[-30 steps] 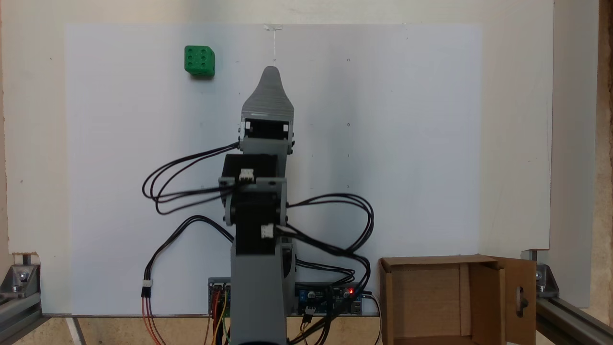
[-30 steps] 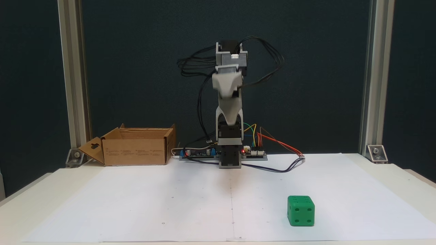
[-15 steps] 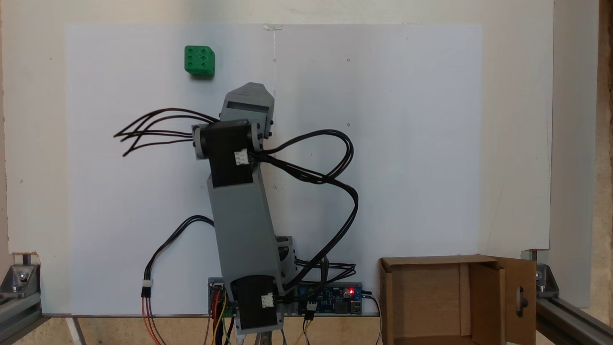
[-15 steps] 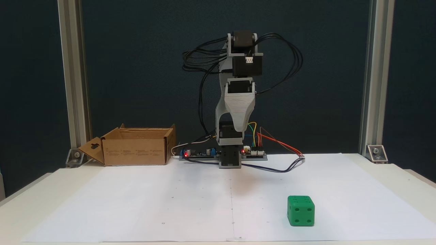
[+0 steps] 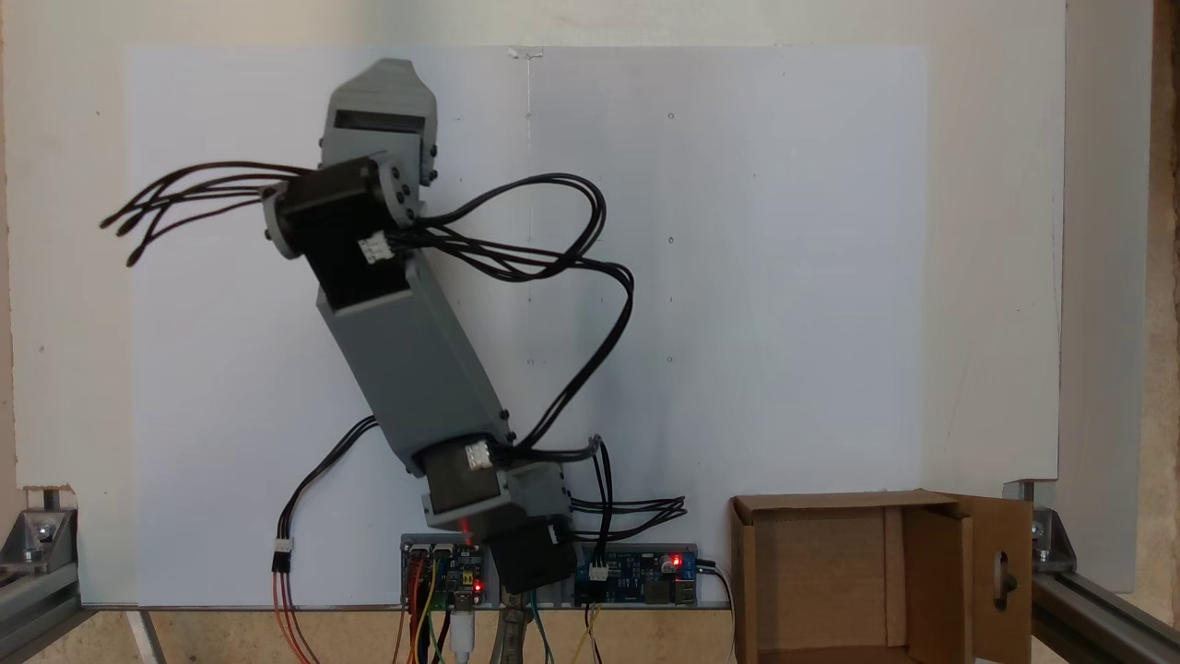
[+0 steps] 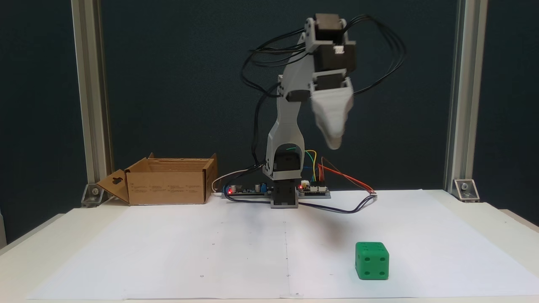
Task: Grasp a green dice and put it in the bin.
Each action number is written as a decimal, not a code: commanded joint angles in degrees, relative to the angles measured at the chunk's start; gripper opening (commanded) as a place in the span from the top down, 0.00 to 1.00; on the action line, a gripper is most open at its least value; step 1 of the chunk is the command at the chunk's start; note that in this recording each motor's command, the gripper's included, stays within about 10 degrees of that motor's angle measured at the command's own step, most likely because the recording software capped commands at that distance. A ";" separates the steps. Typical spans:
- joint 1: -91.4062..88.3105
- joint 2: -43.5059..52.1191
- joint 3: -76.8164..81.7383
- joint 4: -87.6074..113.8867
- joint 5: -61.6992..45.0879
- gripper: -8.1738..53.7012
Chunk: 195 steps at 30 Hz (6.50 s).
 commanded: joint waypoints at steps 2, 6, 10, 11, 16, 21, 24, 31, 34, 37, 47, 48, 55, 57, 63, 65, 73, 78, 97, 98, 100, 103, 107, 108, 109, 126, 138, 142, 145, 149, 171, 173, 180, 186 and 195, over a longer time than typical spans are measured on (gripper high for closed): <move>-2.37 -3.08 -6.59 10.00 5.54 0.16; -2.81 -4.57 -9.05 10.09 7.21 0.16; -2.81 -8.35 -14.15 10.09 7.73 0.16; -2.90 -9.58 -15.38 10.09 7.82 0.15; -2.90 -16.35 -23.12 10.09 8.61 0.15; -2.90 -18.54 -23.47 10.09 8.70 0.15; -2.90 -19.60 -23.55 10.09 8.79 0.15; -3.16 -20.13 -23.55 10.09 8.79 0.15; -4.13 -20.74 -23.55 10.09 8.79 0.15; -4.83 -21.80 -23.55 10.09 8.88 0.15; -5.63 -24.61 -23.55 10.09 9.23 0.15; -5.63 -25.40 -23.55 10.09 9.32 0.15; -5.36 -27.95 -23.55 10.09 9.23 0.15; -5.19 -28.74 -23.55 10.09 9.23 0.15; -4.66 -29.00 -23.55 10.09 9.14 0.15; -4.39 -29.00 -23.55 10.09 9.14 0.15; -2.99 -29.88 -23.47 10.09 9.14 0.15; -2.90 -30.50 -23.38 10.09 9.14 0.15; -3.78 -31.03 -23.20 10.09 9.23 0.16; -3.78 -31.03 -23.20 10.09 9.23 0.16; -3.78 -32.26 -23.20 10.09 9.23 0.16; -3.87 -33.66 -23.20 10.09 9.23 0.16; -3.87 -34.37 -22.59 10.09 9.23 0.16; -3.87 -34.45 -22.50 10.09 9.23 0.16; -3.87 -34.45 -22.41 10.09 9.23 0.16; -4.92 -35.60 -17.67 10.09 9.23 0.16; -4.83 -35.60 -13.18 6.24 9.14 0.16; -4.48 -35.60 -13.18 2.90 9.14 0.16; -4.31 -35.60 -13.18 -0.09 9.14 0.16; -4.04 -35.60 -12.39 -4.66 9.14 0.16; -3.96 -35.60 -10.11 -9.40 9.14 0.20; -3.96 -35.60 -10.11 -9.40 9.14 0.20; -4.04 -35.60 -10.02 -9.23 9.14 0.24; -3.96 -35.60 -9.67 -9.40 9.14 0.29; -4.04 -35.60 -9.32 -9.58 9.14 0.37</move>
